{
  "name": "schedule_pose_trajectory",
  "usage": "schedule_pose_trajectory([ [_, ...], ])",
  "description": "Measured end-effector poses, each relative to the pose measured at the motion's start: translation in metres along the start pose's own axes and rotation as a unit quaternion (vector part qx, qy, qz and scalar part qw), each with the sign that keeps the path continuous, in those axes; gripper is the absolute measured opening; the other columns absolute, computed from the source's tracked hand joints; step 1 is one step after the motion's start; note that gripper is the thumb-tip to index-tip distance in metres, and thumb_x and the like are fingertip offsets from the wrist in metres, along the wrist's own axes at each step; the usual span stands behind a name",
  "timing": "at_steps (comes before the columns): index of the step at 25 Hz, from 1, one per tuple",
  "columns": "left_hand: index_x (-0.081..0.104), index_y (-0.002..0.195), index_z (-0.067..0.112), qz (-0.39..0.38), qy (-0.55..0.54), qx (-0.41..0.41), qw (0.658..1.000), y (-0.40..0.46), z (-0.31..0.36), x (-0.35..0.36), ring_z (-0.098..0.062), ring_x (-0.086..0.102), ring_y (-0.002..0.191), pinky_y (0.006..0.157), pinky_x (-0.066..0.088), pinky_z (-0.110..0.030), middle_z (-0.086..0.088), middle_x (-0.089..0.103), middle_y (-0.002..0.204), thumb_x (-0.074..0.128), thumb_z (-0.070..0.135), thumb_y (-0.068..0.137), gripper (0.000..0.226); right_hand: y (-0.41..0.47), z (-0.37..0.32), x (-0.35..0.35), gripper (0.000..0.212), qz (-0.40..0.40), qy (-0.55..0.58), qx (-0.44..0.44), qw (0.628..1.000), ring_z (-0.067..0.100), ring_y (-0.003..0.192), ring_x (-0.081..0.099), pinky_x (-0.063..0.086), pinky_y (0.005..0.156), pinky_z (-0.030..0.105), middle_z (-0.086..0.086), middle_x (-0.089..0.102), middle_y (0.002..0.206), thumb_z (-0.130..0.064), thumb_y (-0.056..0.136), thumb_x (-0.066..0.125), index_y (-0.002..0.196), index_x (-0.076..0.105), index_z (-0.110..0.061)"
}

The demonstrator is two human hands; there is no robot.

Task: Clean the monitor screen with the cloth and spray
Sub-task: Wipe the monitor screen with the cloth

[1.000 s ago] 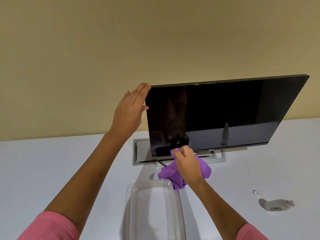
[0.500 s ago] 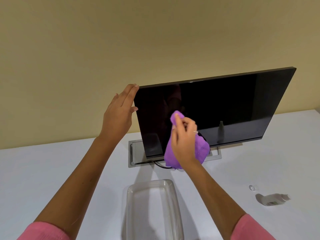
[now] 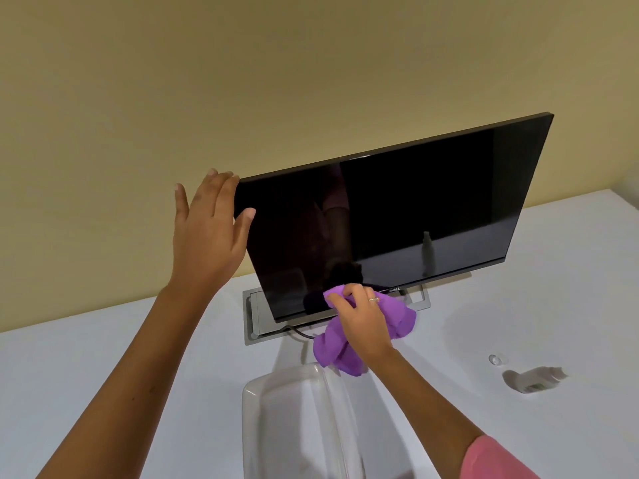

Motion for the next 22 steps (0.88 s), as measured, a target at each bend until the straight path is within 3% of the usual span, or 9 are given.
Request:
schedule_pose_trajectory([
  [4,0.04,0.139,0.006,-0.041,0.013,0.026,0.999,0.018,0.033,0.002,-0.029,0.029,0.142,0.116,0.005,-0.052,-0.013,0.044,0.145,0.034,0.035,0.099,0.05,0.008,0.028,-0.041,0.023,0.12,-0.043,0.032,0.991,0.019,0.088,0.057,0.042,0.065,0.012,0.003,0.058,0.103,-0.012,0.085,0.069,0.107,0.063,-0.016],
  [6,0.039,0.14,0.004,-0.056,0.005,0.051,0.997,0.026,0.052,0.007,-0.03,0.03,0.141,0.115,0.01,-0.054,-0.014,0.044,0.145,0.035,0.034,0.099,0.051,0.021,0.036,-0.069,0.023,0.186,0.012,0.078,0.979,0.015,0.089,0.055,0.045,0.07,0.014,0.004,0.056,0.106,-0.01,0.088,0.063,0.111,0.061,-0.014],
  [10,0.038,0.141,0.004,-0.081,0.005,0.086,0.993,0.045,0.086,0.016,-0.031,0.035,0.138,0.114,0.018,-0.054,-0.016,0.045,0.143,0.035,0.034,0.098,0.052,0.052,0.022,-0.111,0.033,0.293,0.081,0.043,0.952,0.011,0.091,0.049,0.04,0.075,0.009,-0.001,0.05,0.105,0.0,0.088,0.056,0.116,0.06,-0.017],
  [16,0.04,0.139,0.003,-0.076,-0.005,0.095,0.993,0.059,0.115,0.026,-0.034,0.042,0.132,0.111,0.024,-0.053,-0.018,0.049,0.138,0.035,0.032,0.097,0.051,0.06,-0.019,-0.1,0.046,0.232,-0.025,-0.118,0.965,0.021,0.098,0.049,0.044,0.075,0.021,0.011,0.054,0.112,-0.004,0.086,0.06,0.131,0.054,-0.012],
  [20,0.042,0.137,0.004,-0.061,0.0,0.086,0.994,0.06,0.12,0.028,-0.035,0.045,0.127,0.11,0.025,-0.055,-0.019,0.051,0.135,0.036,0.031,0.096,0.049,0.037,-0.011,-0.068,0.029,0.156,-0.074,-0.176,0.969,0.03,0.088,0.054,0.051,0.055,0.03,0.015,0.058,0.101,-0.003,0.08,0.064,0.109,0.064,-0.006],
  [22,0.042,0.135,0.003,-0.061,0.002,0.085,0.995,0.061,0.123,0.029,-0.035,0.046,0.125,0.11,0.025,-0.056,-0.018,0.052,0.133,0.036,0.031,0.096,0.048,0.026,0.002,-0.056,0.021,0.139,-0.088,-0.161,0.973,0.03,0.081,0.055,0.049,0.049,0.027,0.015,0.058,0.093,-0.001,0.077,0.067,0.097,0.066,-0.006],
])
Point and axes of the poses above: each hand's wrist, its own y-axis towards the middle knuckle, its own x-axis out of the palm, z = x × y, the point moved 4 cm from there along y, towards the middle knuckle
